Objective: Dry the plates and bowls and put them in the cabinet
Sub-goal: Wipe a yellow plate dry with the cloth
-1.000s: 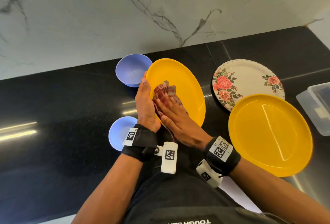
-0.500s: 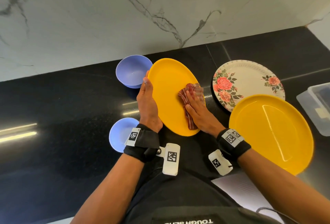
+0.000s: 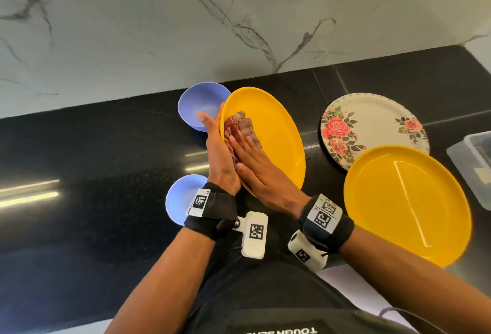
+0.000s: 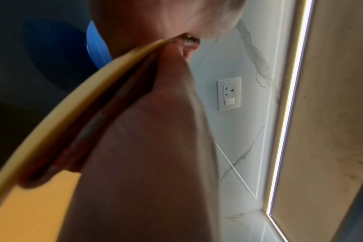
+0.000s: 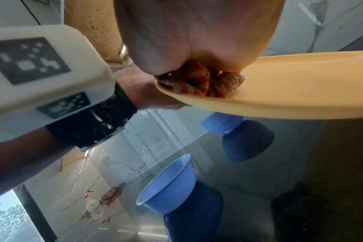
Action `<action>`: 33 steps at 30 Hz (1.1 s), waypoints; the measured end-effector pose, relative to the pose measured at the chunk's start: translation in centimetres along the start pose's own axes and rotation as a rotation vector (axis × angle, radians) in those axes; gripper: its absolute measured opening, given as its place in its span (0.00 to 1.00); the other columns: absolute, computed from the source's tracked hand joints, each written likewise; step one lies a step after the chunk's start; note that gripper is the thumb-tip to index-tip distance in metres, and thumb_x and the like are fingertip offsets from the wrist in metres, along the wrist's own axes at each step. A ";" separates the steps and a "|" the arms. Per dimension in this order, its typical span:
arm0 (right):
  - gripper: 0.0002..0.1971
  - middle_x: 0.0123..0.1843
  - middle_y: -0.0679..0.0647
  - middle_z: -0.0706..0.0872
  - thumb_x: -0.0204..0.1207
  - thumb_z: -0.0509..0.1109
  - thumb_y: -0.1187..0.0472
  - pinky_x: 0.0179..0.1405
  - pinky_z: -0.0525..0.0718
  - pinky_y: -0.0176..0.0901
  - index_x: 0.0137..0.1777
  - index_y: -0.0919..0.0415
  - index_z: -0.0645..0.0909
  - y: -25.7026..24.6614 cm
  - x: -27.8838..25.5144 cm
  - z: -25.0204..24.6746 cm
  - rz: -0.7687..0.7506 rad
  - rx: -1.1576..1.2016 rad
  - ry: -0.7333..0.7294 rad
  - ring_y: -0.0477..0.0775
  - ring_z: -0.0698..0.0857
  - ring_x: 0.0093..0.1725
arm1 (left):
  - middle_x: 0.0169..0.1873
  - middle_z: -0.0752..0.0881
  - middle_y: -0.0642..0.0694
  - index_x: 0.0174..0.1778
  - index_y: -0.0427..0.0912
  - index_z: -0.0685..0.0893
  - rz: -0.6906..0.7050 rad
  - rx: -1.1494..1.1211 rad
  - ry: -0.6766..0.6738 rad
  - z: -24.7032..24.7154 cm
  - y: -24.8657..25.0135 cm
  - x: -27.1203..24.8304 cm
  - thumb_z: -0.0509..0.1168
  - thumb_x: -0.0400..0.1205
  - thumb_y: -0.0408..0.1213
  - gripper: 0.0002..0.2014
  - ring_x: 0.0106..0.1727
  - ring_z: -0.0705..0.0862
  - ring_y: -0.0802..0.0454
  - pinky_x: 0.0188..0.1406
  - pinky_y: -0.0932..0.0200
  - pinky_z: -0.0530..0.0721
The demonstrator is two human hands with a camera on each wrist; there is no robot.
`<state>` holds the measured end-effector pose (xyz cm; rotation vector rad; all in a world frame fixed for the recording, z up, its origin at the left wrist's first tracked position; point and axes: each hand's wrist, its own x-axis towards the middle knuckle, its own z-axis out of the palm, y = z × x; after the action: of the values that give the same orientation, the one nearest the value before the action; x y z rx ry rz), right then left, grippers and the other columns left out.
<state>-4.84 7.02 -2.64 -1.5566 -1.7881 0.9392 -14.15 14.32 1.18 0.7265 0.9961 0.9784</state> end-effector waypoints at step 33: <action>0.30 0.91 0.53 0.41 0.93 0.50 0.54 0.89 0.40 0.60 0.90 0.57 0.44 0.3 3.5 -0.1 -0.091 -0.164 0.170 0.51 0.38 0.90 | 0.53 0.90 0.58 0.68 0.52 0.84 0.029 0.265 0.065 0.9 0.9 -0.7 0.50 0.90 0.58 0.23 0.53 0.88 0.67 0.49 0.74 0.84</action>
<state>-5.10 10.52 -2.90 -1.5885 -1.8340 0.6110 -13.78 14.00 2.56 0.9350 1.1886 0.9087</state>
